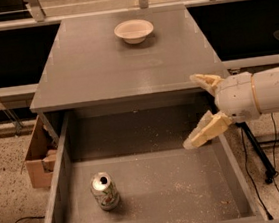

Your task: Pick 7up can from top drawer and place on counter

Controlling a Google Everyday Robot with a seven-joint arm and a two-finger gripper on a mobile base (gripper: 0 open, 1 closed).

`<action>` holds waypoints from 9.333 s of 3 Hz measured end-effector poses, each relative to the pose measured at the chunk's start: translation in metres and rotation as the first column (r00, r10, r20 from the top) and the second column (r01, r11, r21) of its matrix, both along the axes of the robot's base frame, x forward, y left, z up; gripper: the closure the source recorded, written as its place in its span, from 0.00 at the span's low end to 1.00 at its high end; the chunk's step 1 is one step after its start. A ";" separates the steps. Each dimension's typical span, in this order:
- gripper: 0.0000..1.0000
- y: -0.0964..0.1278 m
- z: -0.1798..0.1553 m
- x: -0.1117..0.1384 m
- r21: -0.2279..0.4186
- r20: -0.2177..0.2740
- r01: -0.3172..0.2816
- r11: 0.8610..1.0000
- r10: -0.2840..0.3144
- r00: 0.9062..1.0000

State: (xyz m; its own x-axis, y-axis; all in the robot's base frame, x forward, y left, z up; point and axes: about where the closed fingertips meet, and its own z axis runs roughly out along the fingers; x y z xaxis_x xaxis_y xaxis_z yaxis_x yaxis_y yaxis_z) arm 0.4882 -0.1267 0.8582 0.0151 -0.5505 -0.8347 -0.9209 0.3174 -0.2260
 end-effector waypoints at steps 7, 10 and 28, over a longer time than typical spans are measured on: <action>0.18 0.218 -0.195 -0.069 0.322 -0.108 -0.315 0.893 0.366 0.925; 0.95 0.262 -0.187 -0.072 0.388 -0.105 -0.356 0.850 0.425 0.899; 0.00 -0.001 0.312 0.143 -0.027 0.138 0.507 0.861 -0.499 0.855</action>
Offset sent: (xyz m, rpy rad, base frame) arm -0.0225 0.1197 -0.1845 0.2816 0.1159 0.1359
